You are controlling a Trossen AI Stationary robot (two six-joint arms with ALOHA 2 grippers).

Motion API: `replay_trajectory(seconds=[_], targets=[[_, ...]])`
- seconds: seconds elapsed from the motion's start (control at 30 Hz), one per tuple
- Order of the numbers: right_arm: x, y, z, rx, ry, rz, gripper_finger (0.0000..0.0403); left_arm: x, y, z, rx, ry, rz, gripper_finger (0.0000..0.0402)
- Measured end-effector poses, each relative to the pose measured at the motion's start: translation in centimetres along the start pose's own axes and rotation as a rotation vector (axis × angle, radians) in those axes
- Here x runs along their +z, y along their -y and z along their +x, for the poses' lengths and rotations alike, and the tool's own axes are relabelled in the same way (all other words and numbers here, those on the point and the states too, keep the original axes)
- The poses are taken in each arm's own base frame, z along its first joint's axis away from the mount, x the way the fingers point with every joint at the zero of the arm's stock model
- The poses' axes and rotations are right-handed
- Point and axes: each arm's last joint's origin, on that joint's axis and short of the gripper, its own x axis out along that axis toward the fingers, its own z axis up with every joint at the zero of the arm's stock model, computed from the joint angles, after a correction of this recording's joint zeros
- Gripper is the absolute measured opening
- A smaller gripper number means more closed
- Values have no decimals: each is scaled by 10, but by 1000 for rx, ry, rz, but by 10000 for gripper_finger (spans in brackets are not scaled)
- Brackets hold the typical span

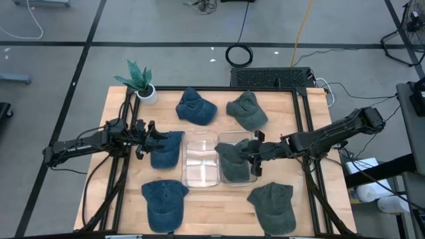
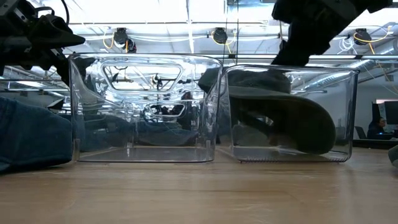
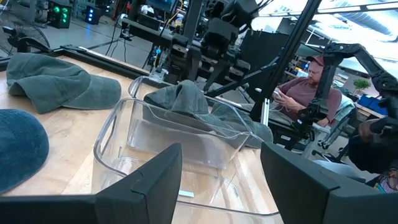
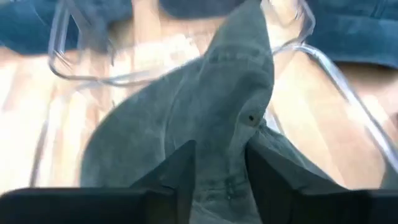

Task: Pick & Place hat
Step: Put the middle gray cap into the right transparent bin

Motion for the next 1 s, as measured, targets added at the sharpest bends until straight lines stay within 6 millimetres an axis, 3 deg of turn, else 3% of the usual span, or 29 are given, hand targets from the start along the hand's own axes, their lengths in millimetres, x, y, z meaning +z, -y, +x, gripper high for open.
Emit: replay_trajectory(seconds=[0.27,0.53,0.67,0.93,1.0], targets=[[9,0,-10,28,85,-15,197,0,0,0,1,0,0,228],[25,-5,-12,57,252,-144,207,0,0,0,0,0,0,228],[30,-6,-15,54,264,-185,170,0,0,0,0,0,0,228],[31,-8,-16,119,257,-255,22,0,0,0,0,0,0,228],[30,-9,-16,149,251,-259,8,0,0,0,0,0,0,228]])
